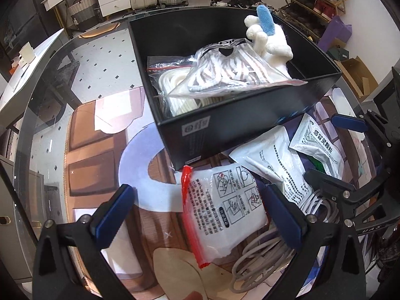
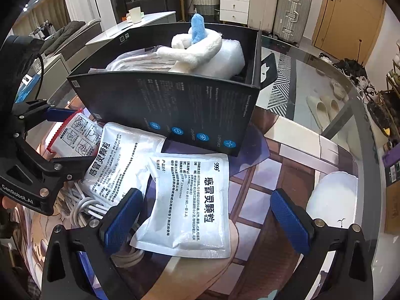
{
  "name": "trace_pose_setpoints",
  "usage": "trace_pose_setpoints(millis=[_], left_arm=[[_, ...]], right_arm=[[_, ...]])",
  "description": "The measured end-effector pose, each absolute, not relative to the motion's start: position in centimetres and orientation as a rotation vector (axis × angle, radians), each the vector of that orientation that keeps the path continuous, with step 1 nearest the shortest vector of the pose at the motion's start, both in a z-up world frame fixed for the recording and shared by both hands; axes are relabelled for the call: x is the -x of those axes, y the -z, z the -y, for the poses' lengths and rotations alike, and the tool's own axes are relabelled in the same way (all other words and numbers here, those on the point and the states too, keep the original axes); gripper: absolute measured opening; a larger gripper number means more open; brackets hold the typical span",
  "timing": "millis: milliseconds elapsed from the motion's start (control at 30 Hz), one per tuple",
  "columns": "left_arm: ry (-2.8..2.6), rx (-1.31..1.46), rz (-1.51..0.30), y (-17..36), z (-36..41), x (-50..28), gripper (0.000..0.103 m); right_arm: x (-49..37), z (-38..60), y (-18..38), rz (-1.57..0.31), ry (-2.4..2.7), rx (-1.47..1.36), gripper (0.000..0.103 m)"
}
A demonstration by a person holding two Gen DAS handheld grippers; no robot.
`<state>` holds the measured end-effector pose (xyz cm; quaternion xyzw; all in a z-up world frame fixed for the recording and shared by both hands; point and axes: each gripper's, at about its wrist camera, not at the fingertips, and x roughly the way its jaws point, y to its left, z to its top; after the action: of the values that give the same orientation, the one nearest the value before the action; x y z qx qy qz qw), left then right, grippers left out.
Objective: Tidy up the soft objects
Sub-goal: 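Grasp the white sachet with red edge using the left gripper, then grasp the white printed medicine sachet with the right gripper while the left holds its sachet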
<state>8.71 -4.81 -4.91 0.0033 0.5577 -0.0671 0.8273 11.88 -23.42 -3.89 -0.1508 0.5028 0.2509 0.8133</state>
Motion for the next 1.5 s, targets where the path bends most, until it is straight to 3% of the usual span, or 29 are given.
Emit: trace_pose_setpoints(millis=[333, 567, 667, 800, 967, 1267, 1500], left_arm=[[0.153, -0.023, -1.177, 4.9, 5.0, -8.6, 0.102], [0.143, -0.05, -1.165, 4.7, 5.0, -8.1, 0.093], [0.132, -0.047, -1.157, 4.4, 4.6, -8.0, 0.085], [0.101, -0.026, -1.142, 3.8, 3.5, -7.6, 0.059], [0.109, -0.022, -1.136, 3.7, 2.8, -7.3, 0.053], [0.116, -0.012, -1.124, 3.7, 2.2, -6.8, 0.048], [0.123, 0.004, -1.104, 3.8, 1.8, -6.0, 0.047]], right_arm=[[-12.0, 23.4, 3.9, -1.09, -0.536, 0.323, 0.102], [-12.1, 23.4, 3.9, -1.096, -0.533, 0.323, 0.102], [-12.1, 23.4, 3.9, -1.099, -0.533, 0.324, 0.102], [-12.0, 23.4, 3.9, -1.101, -0.534, 0.326, 0.102], [-11.9, 23.3, 3.9, -1.109, -0.535, 0.328, 0.1], [-11.2, 23.1, 3.2, -1.122, -0.552, 0.353, 0.084], [-10.4, 22.5, 2.3, -1.12, -0.581, 0.37, 0.056]])
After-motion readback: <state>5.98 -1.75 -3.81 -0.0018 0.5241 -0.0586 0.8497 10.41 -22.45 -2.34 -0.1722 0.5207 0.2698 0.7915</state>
